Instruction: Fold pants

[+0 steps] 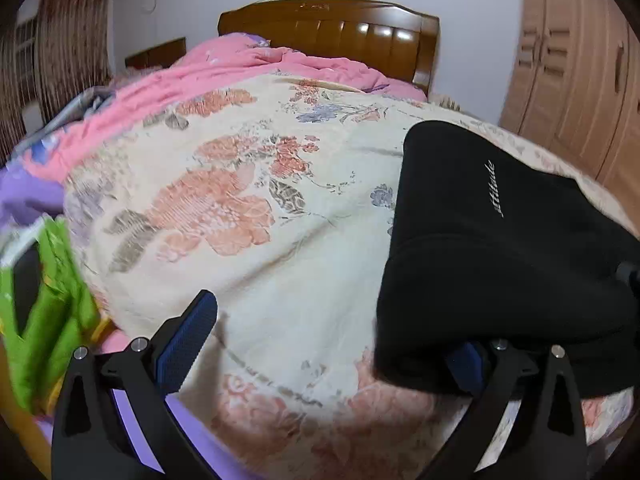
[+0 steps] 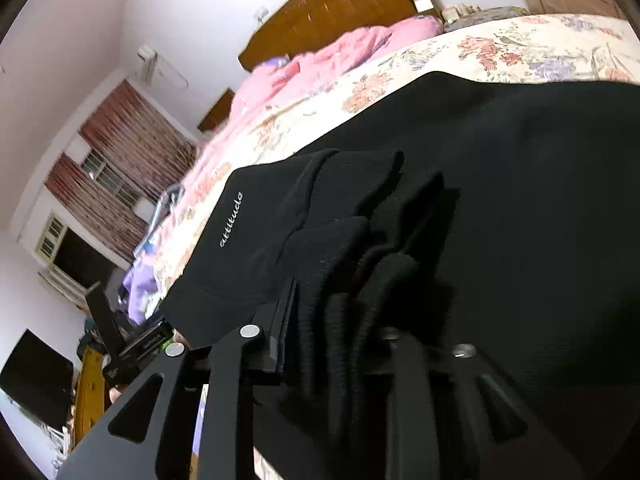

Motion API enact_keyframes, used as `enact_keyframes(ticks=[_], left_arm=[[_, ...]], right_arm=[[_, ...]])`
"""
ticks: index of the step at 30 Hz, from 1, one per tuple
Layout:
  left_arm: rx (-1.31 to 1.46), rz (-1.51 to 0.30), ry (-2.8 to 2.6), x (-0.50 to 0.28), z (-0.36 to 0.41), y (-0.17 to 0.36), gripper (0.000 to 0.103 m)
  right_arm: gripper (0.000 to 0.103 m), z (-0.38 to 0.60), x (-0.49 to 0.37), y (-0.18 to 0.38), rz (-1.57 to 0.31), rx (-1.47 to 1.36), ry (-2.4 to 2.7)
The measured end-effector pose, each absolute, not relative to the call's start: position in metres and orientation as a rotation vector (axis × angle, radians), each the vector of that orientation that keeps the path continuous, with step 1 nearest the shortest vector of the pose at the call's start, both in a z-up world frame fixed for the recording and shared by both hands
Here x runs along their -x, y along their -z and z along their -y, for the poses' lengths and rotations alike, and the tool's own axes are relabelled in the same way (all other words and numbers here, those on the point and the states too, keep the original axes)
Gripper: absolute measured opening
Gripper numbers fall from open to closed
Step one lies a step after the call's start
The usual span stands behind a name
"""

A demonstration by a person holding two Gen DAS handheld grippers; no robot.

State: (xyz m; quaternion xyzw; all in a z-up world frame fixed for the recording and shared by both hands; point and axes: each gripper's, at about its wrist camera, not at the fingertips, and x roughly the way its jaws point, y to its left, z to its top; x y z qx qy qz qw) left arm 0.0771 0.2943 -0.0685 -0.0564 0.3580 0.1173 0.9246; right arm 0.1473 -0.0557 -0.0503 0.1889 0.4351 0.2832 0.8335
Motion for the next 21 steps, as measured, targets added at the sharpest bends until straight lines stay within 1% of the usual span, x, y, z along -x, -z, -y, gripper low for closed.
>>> enact_keyframes(ticks=[3,5,7,9,11,13,15,18,19,20,21], left_arm=[[-0.005,-0.747,-0.233,-0.058,-0.282,0.050,0.101],[-0.016,-0.691,-0.211,-0.040,-0.280,0.028,0.101],[0.087,-0.586,-0.158,-0.030,-0.284,-0.006,0.101],[0.211,-0.514,-0.060,-0.038,-0.283,-0.032,0.101],[0.254,-0.512,0.046,-0.065,-0.272,-0.040,0.101],[0.237,-0.592,0.101,-0.107,-0.254,-0.028,0.101],[0.201,-0.695,0.125,-0.144,-0.237,-0.003,0.101],[0.113,-0.847,0.049,-0.171,-0.225,0.048,0.101],[0.084,-0.841,0.039,-0.170,-0.223,0.058,0.101],[0.048,-0.810,0.036,-0.165,-0.220,0.059,0.101],[0.041,-0.824,0.032,-0.165,-0.217,0.058,0.101]], right_arm=[[0.036,0.067,-0.133,0.031,-0.863,-0.317,-0.534],[0.037,0.067,-0.122,0.012,-0.772,-0.198,-0.478],[0.037,0.055,-0.121,0.002,-0.736,-0.158,-0.509],[0.037,0.032,-0.120,-0.003,-0.719,-0.102,-0.543],[0.037,0.001,-0.119,-0.003,-0.707,-0.018,-0.584],[0.037,-0.019,-0.122,0.009,-0.758,0.074,-0.577],[0.037,-0.024,-0.124,0.028,-0.810,0.140,-0.548],[0.038,-0.011,-0.121,0.037,-0.778,0.101,-0.589],[0.038,-0.008,-0.123,0.038,-0.786,0.074,-0.606],[0.038,-0.006,-0.124,0.038,-0.792,0.055,-0.613],[0.038,-0.007,-0.123,0.039,-0.794,0.045,-0.615]])
